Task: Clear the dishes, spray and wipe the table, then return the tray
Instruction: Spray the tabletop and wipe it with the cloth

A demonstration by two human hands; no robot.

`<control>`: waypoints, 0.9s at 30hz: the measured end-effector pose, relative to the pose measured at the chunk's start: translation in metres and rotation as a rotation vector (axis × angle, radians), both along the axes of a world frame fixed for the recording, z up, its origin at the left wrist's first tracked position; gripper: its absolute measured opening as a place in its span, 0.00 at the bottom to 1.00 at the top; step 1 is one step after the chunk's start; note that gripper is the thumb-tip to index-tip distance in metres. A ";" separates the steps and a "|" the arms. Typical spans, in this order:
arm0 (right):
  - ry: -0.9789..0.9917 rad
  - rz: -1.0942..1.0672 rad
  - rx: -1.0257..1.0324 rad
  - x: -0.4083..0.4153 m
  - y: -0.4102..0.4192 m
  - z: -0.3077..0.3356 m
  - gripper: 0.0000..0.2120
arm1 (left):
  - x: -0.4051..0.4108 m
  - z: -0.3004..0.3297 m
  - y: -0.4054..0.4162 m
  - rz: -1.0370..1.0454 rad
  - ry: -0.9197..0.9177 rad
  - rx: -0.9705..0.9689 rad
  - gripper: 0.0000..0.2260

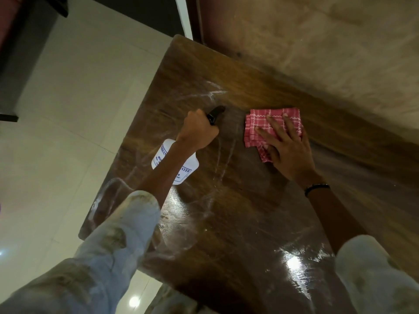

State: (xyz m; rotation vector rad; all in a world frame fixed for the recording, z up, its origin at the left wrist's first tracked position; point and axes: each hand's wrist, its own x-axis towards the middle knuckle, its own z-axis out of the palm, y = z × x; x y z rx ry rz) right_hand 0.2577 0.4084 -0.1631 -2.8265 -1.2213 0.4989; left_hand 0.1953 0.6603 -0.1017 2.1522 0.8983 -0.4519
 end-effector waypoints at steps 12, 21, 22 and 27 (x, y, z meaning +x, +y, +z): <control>0.031 -0.158 0.079 0.049 0.128 0.003 0.25 | -0.002 0.007 0.024 0.030 -0.038 -0.018 0.17; -0.019 0.163 -0.011 0.004 0.072 -0.003 0.25 | -0.001 0.008 0.049 0.038 -0.067 -0.018 0.14; 0.000 0.100 -0.009 0.011 0.068 0.000 0.25 | -0.001 0.006 0.052 0.043 -0.059 -0.015 0.15; -0.003 -0.206 0.108 0.050 0.131 0.001 0.24 | 0.002 0.003 0.059 0.057 -0.039 -0.003 0.18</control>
